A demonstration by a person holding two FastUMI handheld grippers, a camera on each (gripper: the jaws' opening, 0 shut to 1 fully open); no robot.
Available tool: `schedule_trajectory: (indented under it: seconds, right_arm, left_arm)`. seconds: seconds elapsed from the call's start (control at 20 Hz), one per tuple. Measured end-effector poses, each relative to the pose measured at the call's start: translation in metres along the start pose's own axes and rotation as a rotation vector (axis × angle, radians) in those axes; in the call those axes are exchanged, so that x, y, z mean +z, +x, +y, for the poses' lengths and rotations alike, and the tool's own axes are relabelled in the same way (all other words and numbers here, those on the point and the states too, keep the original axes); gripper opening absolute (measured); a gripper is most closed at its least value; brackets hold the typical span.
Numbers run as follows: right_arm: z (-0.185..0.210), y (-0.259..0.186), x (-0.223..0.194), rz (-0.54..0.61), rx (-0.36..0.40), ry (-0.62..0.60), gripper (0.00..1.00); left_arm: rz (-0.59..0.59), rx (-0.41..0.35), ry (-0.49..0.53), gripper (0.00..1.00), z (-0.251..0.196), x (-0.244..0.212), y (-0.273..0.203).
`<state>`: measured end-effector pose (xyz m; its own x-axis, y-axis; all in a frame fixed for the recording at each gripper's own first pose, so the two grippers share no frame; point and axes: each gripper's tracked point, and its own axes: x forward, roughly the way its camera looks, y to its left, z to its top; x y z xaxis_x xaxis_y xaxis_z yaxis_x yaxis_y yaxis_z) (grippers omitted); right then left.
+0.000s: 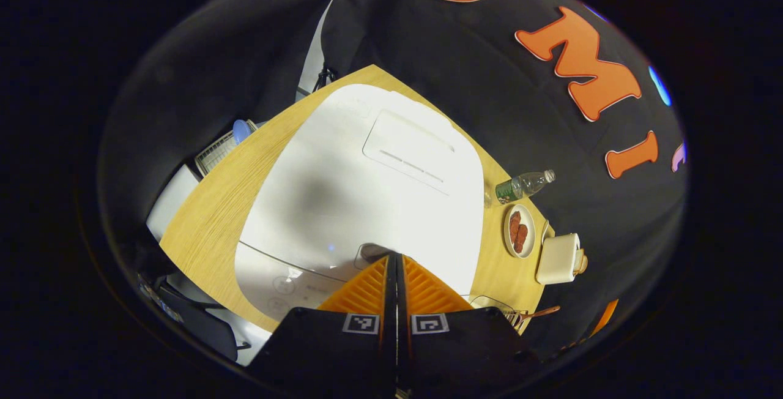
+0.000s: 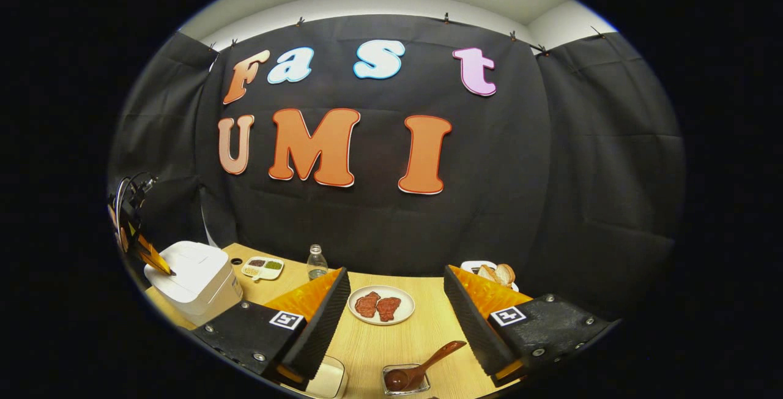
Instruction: Close the left gripper, press the button to open the rice cooker; take a wooden spoon from the chopstick holder with the right hand, scoop a spoonful of rice and pour it into the rice cooker, then put the wooden spoon back into the chopstick holder.
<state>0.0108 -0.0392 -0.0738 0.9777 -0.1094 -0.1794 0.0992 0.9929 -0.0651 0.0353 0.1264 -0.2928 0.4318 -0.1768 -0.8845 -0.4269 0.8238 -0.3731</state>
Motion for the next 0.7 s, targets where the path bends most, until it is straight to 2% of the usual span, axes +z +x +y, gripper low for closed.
schedule_trajectory:
  seconds: [0.05, 0.1, 0.2, 0.4, 0.55, 0.7]
  right_arm:
    - [0.002, 0.001, 0.0, 0.001, 0.004, -0.006, 0.95]
    - [0.003, 0.001, 0.001, 0.0, 0.011, -0.01, 0.95]
    - [0.009, 0.001, 0.001, 0.002, 0.029, -0.007, 0.95]
    - [0.01, 0.001, -0.01, 0.024, 0.045, -0.008, 0.95]
    - [0.006, 0.0, -0.019, 0.047, 0.045, -0.005, 0.96]
    - [-0.004, 0.001, -0.028, 0.073, 0.035, 0.006, 0.95]
  left_arm:
    - [0.0, 0.009, 0.005, 0.1, 0.0, 0.0, 0.001]
    - [0.007, 0.019, 0.007, 0.06, 0.0, 0.0, 0.0]
    - [0.008, 0.059, 0.025, 0.05, 0.003, 0.0, 0.004]
    - [-0.007, 0.158, 0.149, 0.06, 0.0, 0.0, 0.004]
    - [-0.115, 0.2, 0.256, 0.06, -0.006, 0.006, -0.002]
    - [-0.301, 0.222, 0.314, 0.06, -0.02, 0.022, -0.022]
